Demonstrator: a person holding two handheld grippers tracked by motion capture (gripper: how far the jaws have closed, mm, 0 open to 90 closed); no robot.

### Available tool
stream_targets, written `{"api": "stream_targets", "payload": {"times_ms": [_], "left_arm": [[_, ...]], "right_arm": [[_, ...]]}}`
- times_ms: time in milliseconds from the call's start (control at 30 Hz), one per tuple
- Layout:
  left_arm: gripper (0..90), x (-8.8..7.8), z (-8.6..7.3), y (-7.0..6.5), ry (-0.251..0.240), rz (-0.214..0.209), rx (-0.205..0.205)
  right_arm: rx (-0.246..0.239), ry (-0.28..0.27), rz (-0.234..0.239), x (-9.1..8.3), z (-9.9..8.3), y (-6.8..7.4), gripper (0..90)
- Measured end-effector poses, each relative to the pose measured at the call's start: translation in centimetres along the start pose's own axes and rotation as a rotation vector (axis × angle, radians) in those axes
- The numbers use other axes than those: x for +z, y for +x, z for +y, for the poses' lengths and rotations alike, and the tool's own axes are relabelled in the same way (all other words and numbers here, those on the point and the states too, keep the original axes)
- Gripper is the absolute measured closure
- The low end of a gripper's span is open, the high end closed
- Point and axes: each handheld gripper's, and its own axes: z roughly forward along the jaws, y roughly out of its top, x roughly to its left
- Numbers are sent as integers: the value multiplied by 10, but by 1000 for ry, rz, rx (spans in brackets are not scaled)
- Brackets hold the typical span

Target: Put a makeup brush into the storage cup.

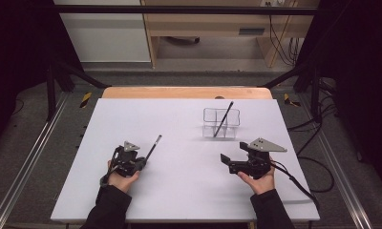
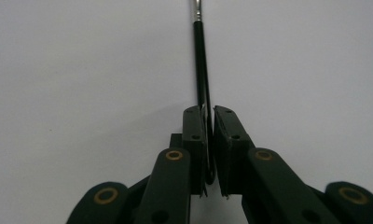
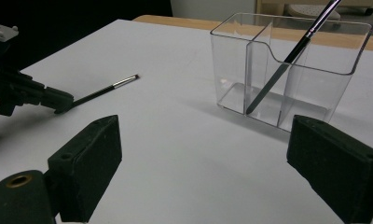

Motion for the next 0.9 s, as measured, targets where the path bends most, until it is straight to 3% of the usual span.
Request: {"api": "stream_targets", "payload": {"times_ms": [300, 400, 600, 767, 900], "left_arm": [[826, -1, 0, 0, 11, -8, 43], [800, -1, 1, 0, 12, -21, 40], [642, -7, 4, 0, -6, -31, 60], [429, -11, 9, 0, -26, -43, 92], [289, -14, 12, -2, -32, -26, 108]], "right_arm": [[-1, 1, 2, 0, 0, 0, 105], [-1, 1, 2, 0, 0, 0, 105], [-4, 5, 1, 0, 0, 0, 106], [-6, 4, -1, 0, 0, 0, 106], [-7, 0, -4, -1, 0, 0, 107]]}}
